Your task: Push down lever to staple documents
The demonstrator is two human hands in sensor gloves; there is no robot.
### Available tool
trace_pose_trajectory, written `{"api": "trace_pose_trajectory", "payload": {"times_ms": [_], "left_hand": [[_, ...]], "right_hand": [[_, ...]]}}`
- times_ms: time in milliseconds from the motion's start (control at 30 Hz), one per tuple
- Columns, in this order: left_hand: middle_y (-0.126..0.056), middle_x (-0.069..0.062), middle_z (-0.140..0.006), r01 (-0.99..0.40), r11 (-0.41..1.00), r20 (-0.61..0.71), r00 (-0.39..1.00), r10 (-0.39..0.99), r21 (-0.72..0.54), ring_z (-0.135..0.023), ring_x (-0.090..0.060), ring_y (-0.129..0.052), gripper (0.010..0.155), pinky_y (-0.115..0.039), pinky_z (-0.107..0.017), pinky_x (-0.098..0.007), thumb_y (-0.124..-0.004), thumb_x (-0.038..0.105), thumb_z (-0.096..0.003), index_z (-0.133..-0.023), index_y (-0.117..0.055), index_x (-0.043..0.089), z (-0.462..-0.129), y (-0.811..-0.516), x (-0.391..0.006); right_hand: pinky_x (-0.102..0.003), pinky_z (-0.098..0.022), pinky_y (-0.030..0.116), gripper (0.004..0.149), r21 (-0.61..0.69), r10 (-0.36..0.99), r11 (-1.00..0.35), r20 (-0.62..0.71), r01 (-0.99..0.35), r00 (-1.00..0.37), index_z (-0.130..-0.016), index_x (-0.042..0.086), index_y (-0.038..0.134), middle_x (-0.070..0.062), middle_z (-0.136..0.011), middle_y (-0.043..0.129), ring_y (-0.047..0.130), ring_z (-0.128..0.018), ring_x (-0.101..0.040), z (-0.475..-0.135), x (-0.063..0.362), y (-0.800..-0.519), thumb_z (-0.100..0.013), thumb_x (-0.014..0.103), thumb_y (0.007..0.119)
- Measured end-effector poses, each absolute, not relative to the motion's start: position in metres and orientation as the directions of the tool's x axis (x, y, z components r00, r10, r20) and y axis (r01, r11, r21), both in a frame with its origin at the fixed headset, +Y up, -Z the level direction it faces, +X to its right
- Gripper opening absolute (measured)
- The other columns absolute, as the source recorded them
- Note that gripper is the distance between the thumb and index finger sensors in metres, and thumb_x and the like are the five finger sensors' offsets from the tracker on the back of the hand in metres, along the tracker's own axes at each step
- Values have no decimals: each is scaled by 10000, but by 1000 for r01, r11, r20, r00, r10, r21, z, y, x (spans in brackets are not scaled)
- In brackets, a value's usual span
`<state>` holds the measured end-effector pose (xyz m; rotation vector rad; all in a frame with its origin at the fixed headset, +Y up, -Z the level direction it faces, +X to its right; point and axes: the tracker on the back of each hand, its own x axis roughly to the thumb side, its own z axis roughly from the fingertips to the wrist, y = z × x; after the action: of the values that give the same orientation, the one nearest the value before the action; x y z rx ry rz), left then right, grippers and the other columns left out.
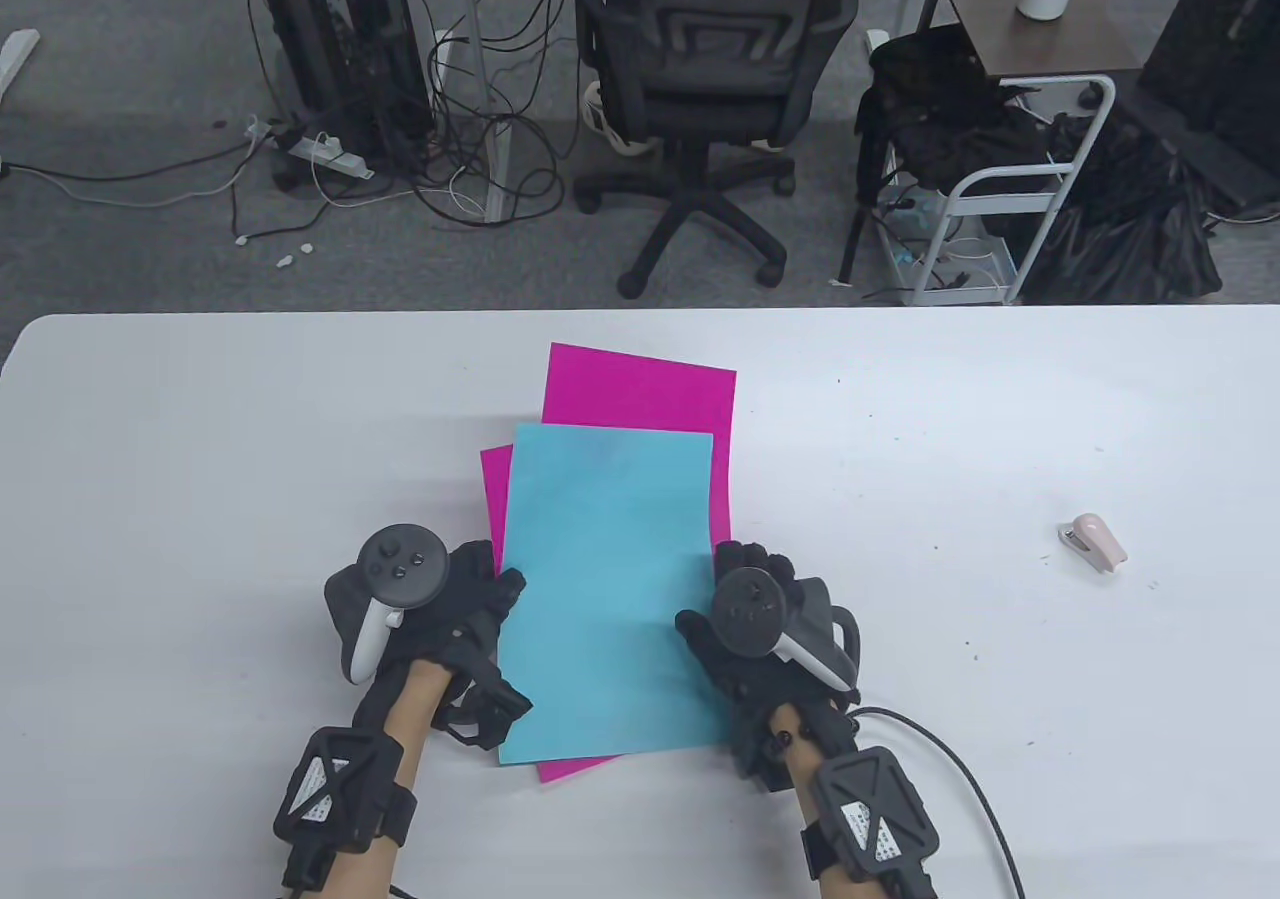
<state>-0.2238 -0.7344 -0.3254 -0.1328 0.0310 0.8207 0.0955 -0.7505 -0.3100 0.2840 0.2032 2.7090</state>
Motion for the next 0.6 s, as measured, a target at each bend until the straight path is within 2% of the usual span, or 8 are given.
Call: {"api": "trace_pose_trajectory", "payload": {"times_ms": [100, 300, 433, 500, 600], "left_hand": [[-984, -108, -787, -738, 671, -22, 673, 739, -72, -551, -272, -1018, 417, -851, -486, -622, -835, 215, -542, -937, -785, 91, -320, -725, -228], [-958, -97, -811, -734, 679, 106, 676, 730, 9, -578, -274, -999, 423, -833, -508, -636, -803, 213, -541, -951, -761, 116, -308, -702, -232], [-946, -86, -824, -741, 668, 218, 665, 715, 68, -598, -275, -992, 422, -820, -527, -645, -796, 213, -537, -951, -757, 142, -297, -688, -229], [-942, -78, -828, -731, 675, 259, 674, 692, 101, -603, -273, -990, 422, -817, -530, -644, -794, 216, -534, -950, -756, 155, -290, -682, -225], [-930, -68, -839, -726, 672, 327, 677, 660, 145, -625, -274, -982, 423, -809, -543, -644, -788, 220, -536, -953, -747, 171, -279, -670, -218]], "right_hand": [[-751, -656, 495, 938, 132, 511, -857, 97, -497, -854, -1063, -124, 117, -451, -1062, 347, 482, -931, -696, -313, 114, -746, -547, 499, 592], [-726, -642, 603, 992, 82, 717, -697, 90, -713, -691, -1056, -128, 110, -444, -1047, 419, 625, -913, -662, -316, 134, -737, -532, 507, 664], [-724, -632, 633, 998, 82, 872, -482, 142, -872, -469, -1060, -113, 115, -442, -1048, 415, 650, -909, -657, -315, 139, -725, -529, 493, 703], [-717, -626, 653, 966, 56, 896, -416, 200, -908, -398, -1073, -90, 152, -416, -1052, 451, 671, -911, -636, -312, 140, -715, -530, 470, 723], [-692, -632, 676, 911, 31, 885, -400, 273, -916, -377, -1074, -89, 186, -376, -1048, 509, 718, -907, -588, -305, 139, -700, -542, 425, 719]]}}
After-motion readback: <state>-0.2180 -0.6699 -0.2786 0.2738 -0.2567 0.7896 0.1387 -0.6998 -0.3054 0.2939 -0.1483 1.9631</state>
